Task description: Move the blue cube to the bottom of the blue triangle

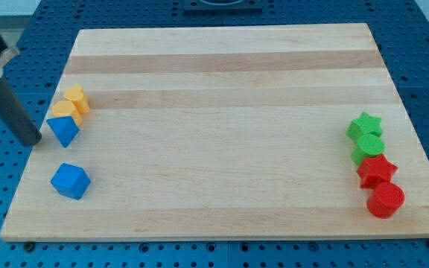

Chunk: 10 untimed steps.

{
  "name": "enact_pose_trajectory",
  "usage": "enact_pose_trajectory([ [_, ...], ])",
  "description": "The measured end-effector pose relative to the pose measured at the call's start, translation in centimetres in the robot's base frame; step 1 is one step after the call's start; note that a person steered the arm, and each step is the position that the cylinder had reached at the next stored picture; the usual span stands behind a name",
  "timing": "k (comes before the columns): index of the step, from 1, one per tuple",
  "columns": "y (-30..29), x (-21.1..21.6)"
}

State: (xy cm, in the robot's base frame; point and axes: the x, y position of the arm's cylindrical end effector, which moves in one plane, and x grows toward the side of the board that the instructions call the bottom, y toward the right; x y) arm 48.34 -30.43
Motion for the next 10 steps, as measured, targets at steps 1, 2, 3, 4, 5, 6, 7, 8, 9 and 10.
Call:
enact_pose_trajectory([
  [1,0.0,6.6],
  [2,0.2,12.4],
  [3,4.6,13.4],
  [4,10.3,12.5],
  [5,12.5,10.7],
  [6,10.3,8.8],
  [7,9.7,7.0],
  [8,8.1,5.9],
  [9,7.2,6.4],
  [10,6.5,8.1],
])
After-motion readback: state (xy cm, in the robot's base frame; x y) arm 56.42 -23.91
